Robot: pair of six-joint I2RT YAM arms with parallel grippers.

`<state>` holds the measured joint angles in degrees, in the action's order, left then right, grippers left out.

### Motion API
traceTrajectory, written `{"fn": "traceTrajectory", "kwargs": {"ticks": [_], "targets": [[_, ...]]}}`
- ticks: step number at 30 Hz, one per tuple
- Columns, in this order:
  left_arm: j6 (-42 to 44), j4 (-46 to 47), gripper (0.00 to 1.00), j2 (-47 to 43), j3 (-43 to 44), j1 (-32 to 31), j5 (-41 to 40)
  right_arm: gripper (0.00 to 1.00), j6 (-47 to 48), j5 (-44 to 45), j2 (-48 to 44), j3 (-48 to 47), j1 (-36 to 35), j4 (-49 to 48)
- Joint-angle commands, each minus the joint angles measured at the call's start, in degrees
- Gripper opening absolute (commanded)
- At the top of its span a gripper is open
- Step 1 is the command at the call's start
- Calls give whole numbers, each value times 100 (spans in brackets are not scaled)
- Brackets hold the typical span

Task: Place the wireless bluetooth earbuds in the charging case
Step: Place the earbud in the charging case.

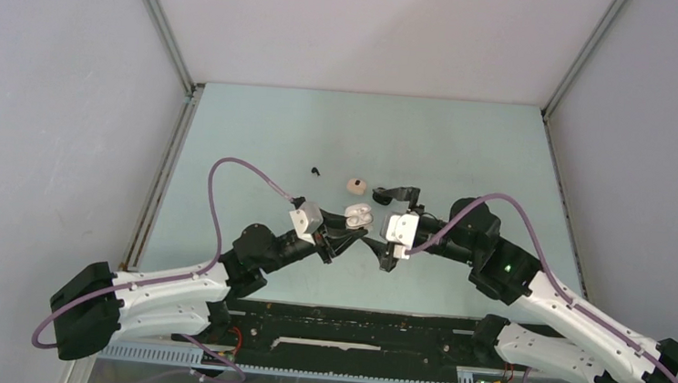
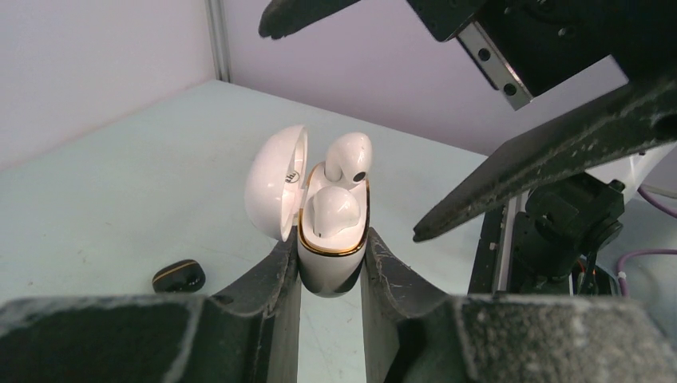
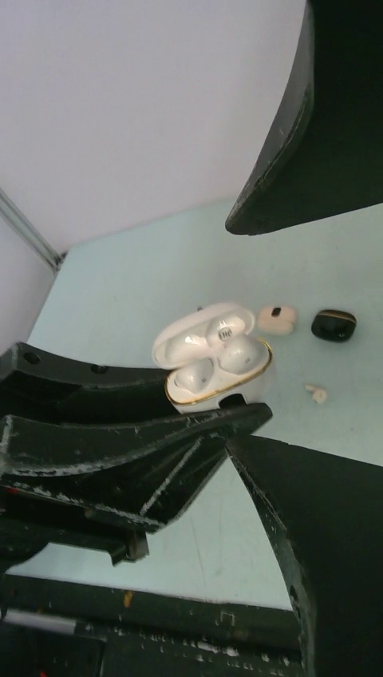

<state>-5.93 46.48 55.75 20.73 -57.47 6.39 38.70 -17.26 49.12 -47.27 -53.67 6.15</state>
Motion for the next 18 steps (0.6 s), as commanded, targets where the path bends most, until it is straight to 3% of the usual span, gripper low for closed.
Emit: {"fn": "traceTrajectory", "kwargs": {"ticks": [1,8,13,18], "targets": [[119,537,0,-130,44,8,11,100,-370,-612,141,-499,207,754],[93,547,0,-121,45,8,40,100,-622,-1306,475,-1314,639,2285],[75,545,0,-97,71,-1,119,100,-1018,-1891,858,-1937,1672,3161],[118,606,0,9,65,-10,537,100,31,-3373,1321,-2419,2561,5016]]}}
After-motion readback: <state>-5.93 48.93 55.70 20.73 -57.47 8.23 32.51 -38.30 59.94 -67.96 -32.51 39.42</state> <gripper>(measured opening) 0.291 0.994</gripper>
